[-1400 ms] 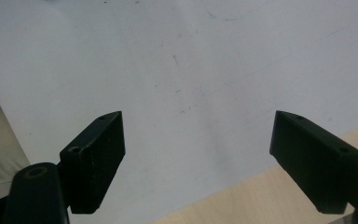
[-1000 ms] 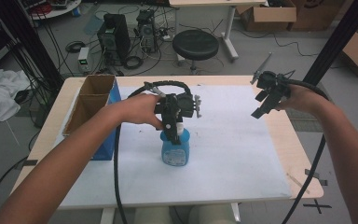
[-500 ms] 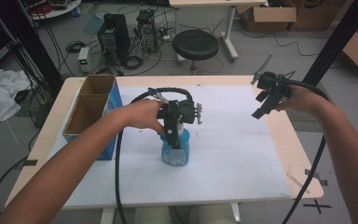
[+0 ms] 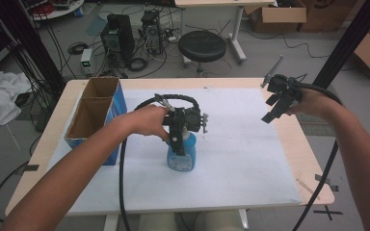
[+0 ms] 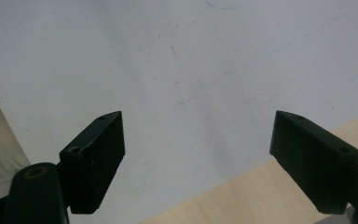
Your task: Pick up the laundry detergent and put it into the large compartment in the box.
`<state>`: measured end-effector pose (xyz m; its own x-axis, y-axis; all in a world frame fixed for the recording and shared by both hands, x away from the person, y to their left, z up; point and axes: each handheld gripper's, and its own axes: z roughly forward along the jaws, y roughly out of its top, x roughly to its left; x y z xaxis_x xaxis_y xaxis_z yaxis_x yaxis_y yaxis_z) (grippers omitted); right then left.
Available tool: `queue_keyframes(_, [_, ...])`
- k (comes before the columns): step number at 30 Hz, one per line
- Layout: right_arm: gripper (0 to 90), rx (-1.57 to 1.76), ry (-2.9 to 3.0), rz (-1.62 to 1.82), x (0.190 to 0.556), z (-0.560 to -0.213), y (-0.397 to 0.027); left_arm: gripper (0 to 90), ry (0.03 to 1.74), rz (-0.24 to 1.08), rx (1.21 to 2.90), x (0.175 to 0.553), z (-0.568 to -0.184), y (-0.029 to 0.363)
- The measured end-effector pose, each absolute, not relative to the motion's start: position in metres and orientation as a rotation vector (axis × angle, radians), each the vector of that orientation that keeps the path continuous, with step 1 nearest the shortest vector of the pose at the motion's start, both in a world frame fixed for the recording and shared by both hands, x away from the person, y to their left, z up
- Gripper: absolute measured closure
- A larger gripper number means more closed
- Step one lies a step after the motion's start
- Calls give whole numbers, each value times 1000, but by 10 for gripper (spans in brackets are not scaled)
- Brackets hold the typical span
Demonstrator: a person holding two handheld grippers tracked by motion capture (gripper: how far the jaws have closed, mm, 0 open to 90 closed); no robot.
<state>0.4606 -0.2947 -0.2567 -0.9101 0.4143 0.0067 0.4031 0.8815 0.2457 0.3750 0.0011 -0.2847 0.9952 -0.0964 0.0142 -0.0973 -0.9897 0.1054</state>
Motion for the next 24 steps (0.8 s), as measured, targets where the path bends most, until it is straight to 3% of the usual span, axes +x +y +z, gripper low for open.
queue_keyframes(24, [179, 652, 2994, 375, 460, -253, -293, 278, -187, 38, 3032, 374, -288, 5])
